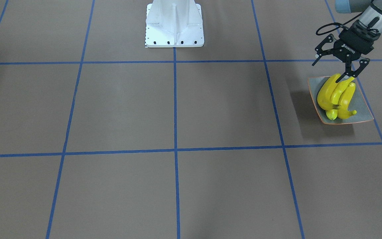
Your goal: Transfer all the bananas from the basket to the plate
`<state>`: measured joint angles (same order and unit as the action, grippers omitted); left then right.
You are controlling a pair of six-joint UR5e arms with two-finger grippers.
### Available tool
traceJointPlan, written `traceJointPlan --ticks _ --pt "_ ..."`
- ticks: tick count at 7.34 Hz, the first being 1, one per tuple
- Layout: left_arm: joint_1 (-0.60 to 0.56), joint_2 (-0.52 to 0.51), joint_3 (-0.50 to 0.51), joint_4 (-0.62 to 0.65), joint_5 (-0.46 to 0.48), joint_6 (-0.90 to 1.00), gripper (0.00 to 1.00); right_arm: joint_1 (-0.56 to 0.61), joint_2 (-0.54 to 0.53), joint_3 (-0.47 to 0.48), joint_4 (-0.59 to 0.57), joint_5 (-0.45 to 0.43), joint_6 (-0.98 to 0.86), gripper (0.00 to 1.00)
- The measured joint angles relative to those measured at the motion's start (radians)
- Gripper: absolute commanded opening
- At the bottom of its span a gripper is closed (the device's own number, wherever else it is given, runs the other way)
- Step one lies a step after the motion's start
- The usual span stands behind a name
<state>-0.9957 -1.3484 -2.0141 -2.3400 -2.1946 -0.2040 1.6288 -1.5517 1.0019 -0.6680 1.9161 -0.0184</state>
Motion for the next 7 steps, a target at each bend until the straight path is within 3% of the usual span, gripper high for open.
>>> traceJointPlan --ticks 2,4,7 --pt "0.000 0.000 0.001 -0.001 0.000 0.000 1.00 0.014 0.000 0.051 -0.002 -0.083 0.005 0.00" --pt "0.000 0.000 0.001 -0.001 0.000 -0.001 1.00 0.038 -0.001 0.115 -0.001 -0.099 0.066 0.00" --pt "0.000 0.001 0.001 -0.001 0.000 -0.002 1.00 0.045 -0.001 0.238 -0.016 -0.085 0.303 0.00"
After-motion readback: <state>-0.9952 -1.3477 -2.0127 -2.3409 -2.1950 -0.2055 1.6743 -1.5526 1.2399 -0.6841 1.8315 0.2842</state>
